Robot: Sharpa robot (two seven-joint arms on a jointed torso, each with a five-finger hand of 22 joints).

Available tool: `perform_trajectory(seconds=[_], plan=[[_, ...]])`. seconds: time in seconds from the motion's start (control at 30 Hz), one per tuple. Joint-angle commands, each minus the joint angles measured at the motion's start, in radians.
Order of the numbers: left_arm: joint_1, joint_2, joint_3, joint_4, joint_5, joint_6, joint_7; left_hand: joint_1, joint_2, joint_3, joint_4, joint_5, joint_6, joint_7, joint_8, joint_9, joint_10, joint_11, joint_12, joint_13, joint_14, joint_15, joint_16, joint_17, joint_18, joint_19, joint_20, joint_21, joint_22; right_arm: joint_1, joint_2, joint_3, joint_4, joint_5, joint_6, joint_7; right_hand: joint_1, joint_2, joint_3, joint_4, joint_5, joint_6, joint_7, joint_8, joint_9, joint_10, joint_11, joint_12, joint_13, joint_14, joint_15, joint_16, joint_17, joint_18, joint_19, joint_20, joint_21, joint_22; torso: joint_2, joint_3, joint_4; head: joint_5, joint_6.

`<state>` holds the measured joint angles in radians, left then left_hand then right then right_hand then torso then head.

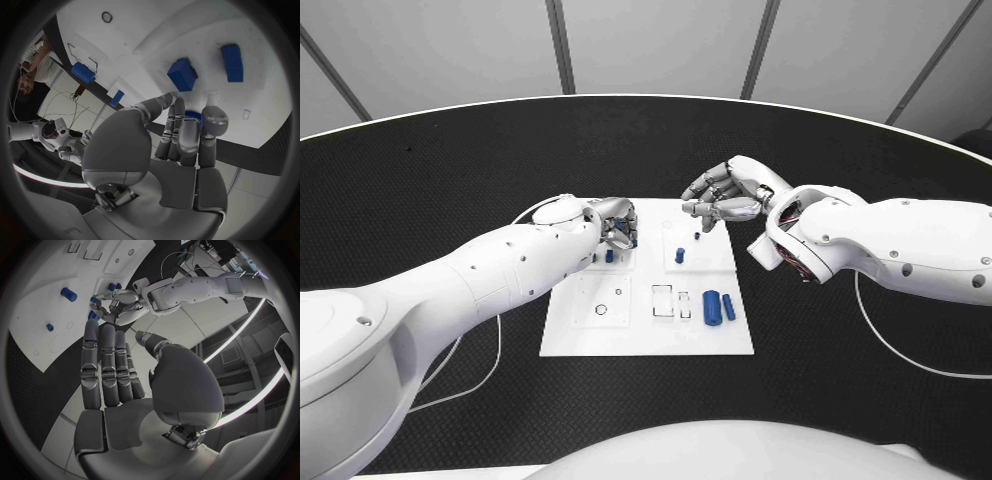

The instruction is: Assemble the parts on the task board

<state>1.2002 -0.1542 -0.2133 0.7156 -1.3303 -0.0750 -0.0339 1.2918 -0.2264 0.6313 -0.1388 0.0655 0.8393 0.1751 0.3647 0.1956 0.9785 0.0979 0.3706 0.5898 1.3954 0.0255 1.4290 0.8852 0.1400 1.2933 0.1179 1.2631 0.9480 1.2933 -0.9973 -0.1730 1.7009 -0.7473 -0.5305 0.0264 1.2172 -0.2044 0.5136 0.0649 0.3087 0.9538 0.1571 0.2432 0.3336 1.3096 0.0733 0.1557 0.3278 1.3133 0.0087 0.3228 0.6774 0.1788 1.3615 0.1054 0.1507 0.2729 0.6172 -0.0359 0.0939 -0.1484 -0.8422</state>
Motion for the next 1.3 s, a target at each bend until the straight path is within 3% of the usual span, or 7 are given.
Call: perform_trajectory(seconds=[0.03, 1.3], plan=[[0.000, -0.001, 0.000, 0.002, 0.001, -0.002, 0.002, -0.004, -0.015, -0.014, 0.002, -0.003, -0.003, 0.000, -0.001, -0.001, -0.028, 0.017, -0.005, -0.509, -0.002, 0.008, -0.004, -0.002, -0.016, -0.002, 0.007, -0.007, -0.002, 0.000, 0.000, 0.000, 0.000, 0.000, 0.000, 0.000, 0.011, -0.001, 0.006, 0.000, 0.002, -0.002, -0.002, 0.005, 0.001, -0.007, -0.001, 0.003, 0.001, -0.003, -0.001, -0.003, 0.001, 0.003, 0.002, 0.002, 0.002, -0.001, 0.000, -0.0002, 0.0005, 0.000, 0.000], [0.002, -0.005, 0.000, 0.017, 0.004, -0.008, 0.022, 0.000, -0.006, -0.038, 0.008, -0.002, 0.027, -0.009, 0.012, 0.006, -0.030, 0.013, 0.002, -0.505, -0.003, 0.005, -0.007, -0.012, -0.015, 0.000, 0.004, -0.011, -0.008, 0.000, 0.001, 0.000, -0.004, 0.000, 0.002, 0.000, 0.012, 0.000, 0.006, 0.000, 0.004, -0.001, -0.002, 0.005, 0.001, -0.007, -0.001, 0.004, 0.002, -0.002, -0.001, -0.004, 0.003, 0.003, 0.002, 0.001, 0.002, -0.002, 0.000, 0.0005, -0.0013, 0.002, 0.002]])
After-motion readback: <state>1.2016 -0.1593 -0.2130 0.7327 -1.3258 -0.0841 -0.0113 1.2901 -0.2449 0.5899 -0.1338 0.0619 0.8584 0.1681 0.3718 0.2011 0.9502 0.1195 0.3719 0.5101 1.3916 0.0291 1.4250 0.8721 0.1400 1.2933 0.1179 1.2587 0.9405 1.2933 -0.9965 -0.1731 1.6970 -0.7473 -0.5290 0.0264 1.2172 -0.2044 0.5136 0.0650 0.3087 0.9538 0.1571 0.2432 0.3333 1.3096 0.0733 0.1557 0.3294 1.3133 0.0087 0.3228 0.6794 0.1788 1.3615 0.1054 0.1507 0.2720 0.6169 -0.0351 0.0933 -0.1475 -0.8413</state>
